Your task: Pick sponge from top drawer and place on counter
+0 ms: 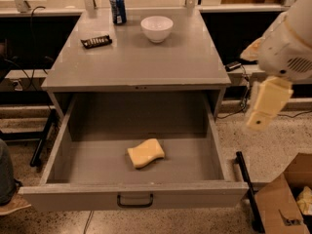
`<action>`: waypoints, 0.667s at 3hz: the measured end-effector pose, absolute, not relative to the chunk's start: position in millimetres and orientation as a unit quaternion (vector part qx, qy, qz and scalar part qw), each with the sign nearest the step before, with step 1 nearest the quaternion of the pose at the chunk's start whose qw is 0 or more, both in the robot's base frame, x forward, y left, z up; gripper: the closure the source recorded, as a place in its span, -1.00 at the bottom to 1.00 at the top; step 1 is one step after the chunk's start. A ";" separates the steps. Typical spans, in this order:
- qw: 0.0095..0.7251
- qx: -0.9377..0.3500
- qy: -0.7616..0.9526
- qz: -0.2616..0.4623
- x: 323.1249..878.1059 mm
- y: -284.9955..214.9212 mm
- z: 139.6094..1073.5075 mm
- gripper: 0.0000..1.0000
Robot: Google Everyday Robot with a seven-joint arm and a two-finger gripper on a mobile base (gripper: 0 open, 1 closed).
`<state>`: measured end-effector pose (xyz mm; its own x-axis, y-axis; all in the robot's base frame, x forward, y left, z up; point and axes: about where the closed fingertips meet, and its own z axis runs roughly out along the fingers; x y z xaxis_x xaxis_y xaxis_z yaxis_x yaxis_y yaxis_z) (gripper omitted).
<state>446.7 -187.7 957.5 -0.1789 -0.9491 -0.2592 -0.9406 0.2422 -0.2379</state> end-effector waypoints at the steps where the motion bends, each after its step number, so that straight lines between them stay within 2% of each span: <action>1: 0.188 -0.625 0.756 0.042 458.3 -144.9 916.1 -1.00; 2: 0.202 -0.633 0.740 0.098 466.1 -93.9 875.7 -1.00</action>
Offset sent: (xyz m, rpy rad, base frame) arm 0.0262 0.1445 -0.1244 0.2981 0.1440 0.1575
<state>466.1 -93.9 875.7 -0.1154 -0.8984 -0.4238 -0.9776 0.1782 -0.1116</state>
